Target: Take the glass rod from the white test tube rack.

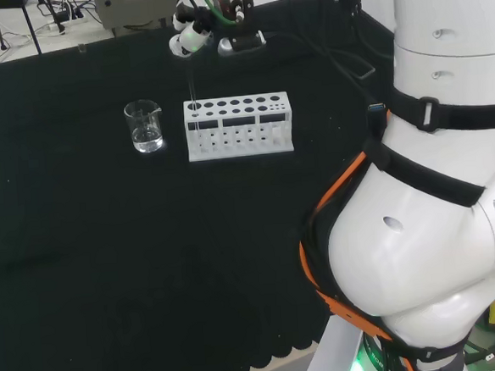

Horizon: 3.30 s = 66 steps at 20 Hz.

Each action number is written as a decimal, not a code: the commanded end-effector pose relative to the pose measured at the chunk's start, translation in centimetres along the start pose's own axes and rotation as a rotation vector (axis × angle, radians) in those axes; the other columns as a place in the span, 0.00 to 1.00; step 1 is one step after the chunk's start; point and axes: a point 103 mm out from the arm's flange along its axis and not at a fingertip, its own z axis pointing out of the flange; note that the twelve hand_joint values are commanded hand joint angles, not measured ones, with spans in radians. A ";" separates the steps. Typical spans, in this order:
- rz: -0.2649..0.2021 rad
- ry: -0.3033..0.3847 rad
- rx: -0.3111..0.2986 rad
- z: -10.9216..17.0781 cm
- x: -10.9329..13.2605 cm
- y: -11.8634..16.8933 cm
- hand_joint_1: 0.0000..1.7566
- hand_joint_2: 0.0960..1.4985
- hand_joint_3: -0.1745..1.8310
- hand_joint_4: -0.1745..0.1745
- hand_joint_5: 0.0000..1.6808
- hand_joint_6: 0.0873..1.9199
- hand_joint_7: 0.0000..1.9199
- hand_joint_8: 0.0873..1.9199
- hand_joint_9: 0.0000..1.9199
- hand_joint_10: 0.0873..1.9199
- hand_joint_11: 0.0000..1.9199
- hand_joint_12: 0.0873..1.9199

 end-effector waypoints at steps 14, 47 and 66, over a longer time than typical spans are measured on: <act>-0.009 0.017 0.015 1.9 -0.3 0.6 0.44 0.61 0.34 0.00 0.26 0.42 0.49 0.45 0.61 0.44 0.20 0.70; -0.017 0.039 -0.193 -3.3 3.2 -1.3 0.75 0.27 0.61 0.00 0.68 0.45 0.70 0.47 0.88 0.37 0.71 0.41; -0.009 0.051 -0.242 -11.0 3.7 -8.4 0.76 0.23 0.63 0.00 0.72 0.40 0.73 0.44 0.91 0.32 0.71 0.48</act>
